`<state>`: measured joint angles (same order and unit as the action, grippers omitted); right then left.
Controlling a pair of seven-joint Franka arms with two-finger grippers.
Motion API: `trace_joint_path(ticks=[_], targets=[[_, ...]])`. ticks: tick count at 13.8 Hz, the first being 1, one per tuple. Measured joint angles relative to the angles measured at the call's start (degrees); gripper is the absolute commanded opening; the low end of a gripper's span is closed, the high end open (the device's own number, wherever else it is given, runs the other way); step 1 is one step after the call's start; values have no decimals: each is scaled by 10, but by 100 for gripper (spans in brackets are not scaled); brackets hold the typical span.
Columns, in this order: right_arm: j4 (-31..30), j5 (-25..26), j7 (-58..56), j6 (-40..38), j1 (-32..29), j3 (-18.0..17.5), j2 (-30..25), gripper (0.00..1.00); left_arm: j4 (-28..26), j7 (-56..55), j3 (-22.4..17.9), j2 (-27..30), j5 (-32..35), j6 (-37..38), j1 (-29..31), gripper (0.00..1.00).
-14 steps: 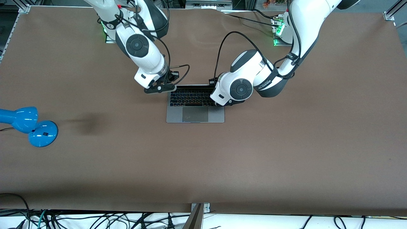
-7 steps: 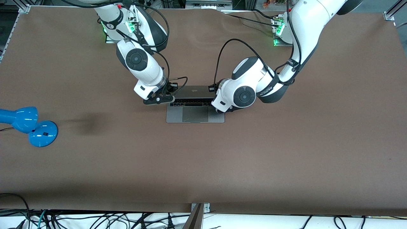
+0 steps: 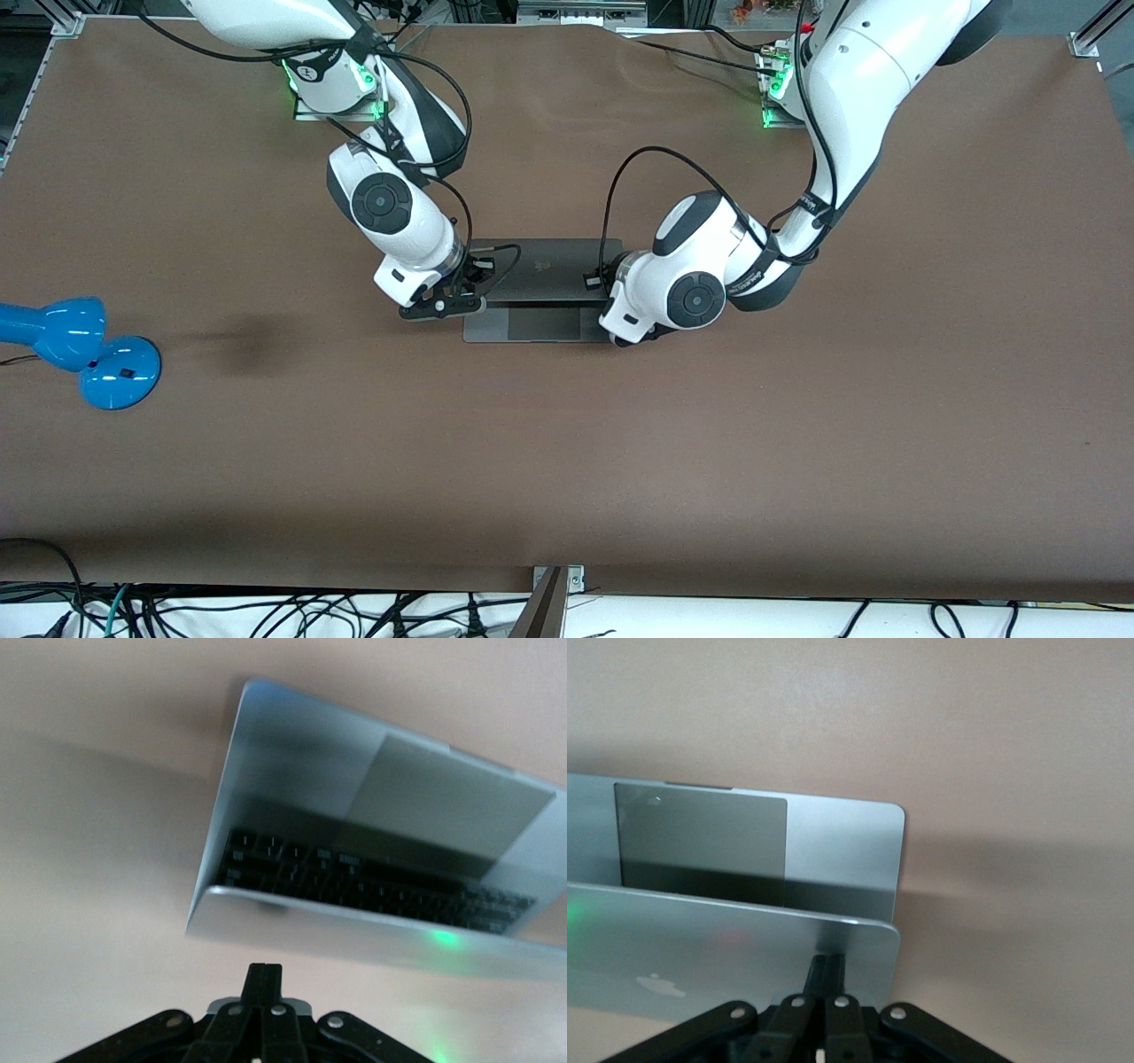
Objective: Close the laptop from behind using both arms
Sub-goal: 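Push the laptop screen down with both grippers until it shuts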
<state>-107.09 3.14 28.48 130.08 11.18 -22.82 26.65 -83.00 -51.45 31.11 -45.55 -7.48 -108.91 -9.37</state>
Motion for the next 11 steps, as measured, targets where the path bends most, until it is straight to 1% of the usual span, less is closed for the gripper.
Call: trace_joint_path(ticks=[6,11], targets=[[29,15,0,16,0,17,36,0,22,0,0,-40,44,-16,-1,0],[63,30,0,21,0,28,76,0,25,0,0,-62,71,-48,-1,0]])
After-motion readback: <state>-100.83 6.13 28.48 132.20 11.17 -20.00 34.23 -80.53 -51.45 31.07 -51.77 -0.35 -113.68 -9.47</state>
